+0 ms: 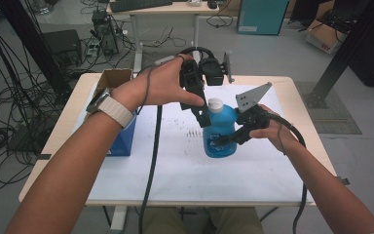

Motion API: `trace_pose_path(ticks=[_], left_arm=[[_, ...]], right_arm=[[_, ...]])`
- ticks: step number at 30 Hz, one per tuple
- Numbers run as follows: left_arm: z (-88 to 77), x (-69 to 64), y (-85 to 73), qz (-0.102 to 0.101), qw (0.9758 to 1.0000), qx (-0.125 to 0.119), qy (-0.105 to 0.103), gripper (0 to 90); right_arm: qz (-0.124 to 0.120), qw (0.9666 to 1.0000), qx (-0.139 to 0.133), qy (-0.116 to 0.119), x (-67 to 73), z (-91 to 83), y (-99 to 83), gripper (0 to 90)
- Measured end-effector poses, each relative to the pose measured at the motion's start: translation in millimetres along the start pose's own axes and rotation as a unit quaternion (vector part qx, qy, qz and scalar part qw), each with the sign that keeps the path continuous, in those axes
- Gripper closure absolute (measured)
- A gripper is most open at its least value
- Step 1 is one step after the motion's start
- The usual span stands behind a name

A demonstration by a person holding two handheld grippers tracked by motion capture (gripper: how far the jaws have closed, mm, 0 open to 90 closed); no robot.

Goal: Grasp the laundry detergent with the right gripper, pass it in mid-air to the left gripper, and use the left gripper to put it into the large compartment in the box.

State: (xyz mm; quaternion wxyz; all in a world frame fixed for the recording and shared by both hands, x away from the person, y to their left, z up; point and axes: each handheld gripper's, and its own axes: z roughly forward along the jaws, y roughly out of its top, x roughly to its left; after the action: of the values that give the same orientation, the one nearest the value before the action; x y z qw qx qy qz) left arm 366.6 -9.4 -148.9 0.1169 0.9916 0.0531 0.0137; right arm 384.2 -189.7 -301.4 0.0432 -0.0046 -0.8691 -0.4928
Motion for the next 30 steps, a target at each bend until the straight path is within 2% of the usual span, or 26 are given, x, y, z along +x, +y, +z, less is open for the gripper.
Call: trace_pose_path(ticks=[30], left_arm=[[-0.2,-0.6,-0.3,-0.001,1.0000,0.001,0.003,5.6]], right_arm=[[0.007,1.0000,-0.002,-0.002,-0.5,-1.6,-0.2,43.8]])
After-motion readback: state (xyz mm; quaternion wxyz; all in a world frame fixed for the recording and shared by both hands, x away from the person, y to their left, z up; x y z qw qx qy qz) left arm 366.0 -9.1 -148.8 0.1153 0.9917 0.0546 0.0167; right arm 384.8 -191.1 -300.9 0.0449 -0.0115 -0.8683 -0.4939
